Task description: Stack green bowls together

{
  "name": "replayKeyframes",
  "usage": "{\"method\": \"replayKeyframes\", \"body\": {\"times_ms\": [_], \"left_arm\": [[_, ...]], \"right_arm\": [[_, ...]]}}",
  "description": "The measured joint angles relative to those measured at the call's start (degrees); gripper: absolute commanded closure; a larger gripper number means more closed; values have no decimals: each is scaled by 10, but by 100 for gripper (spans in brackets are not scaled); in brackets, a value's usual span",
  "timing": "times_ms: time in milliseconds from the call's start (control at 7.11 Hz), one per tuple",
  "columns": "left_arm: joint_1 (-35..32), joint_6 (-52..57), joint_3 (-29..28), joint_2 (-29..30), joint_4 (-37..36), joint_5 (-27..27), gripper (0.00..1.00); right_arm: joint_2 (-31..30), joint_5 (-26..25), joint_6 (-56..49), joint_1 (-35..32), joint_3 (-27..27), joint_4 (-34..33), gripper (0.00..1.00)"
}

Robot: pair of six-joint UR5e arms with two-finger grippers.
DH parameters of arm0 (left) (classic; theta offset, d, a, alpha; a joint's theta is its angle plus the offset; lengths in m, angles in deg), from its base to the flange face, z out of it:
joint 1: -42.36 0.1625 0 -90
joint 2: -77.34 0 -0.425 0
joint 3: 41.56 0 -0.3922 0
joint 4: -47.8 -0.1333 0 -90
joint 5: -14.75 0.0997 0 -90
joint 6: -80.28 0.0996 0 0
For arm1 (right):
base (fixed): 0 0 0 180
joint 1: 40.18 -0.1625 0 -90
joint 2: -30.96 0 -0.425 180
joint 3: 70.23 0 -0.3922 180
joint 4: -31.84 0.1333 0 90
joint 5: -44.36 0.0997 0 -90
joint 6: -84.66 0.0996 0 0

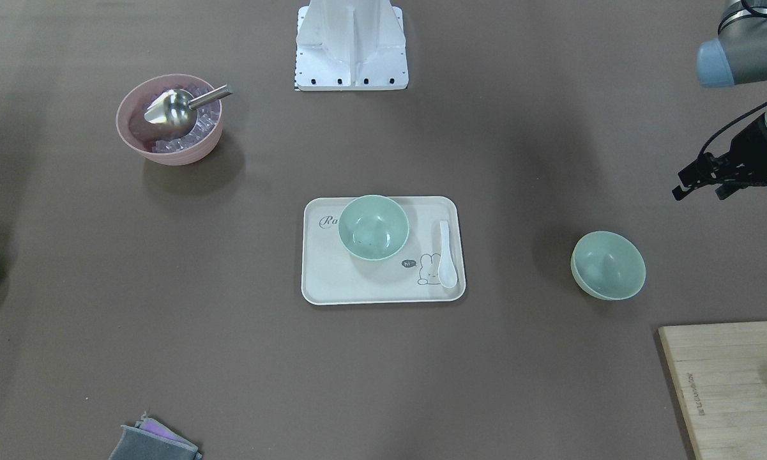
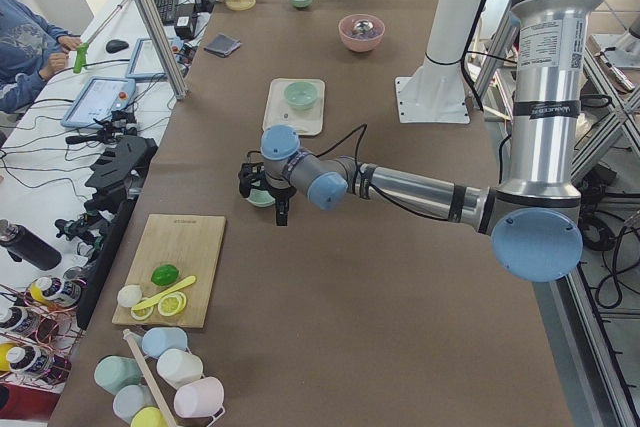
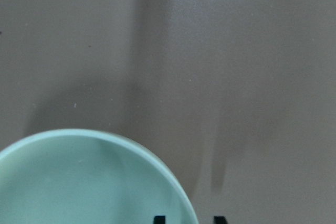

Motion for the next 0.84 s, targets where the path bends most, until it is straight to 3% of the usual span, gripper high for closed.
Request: {"method": "replayKeyframes", "body": {"times_ms": [422, 844], "left_arm": [[69, -61, -2, 21, -1, 53, 7], [108, -73, -25, 52, -2, 74, 12]], "right_arm": [[14, 10, 42, 0, -32, -1, 100], [46, 45, 187, 24, -108, -5, 100]]}}
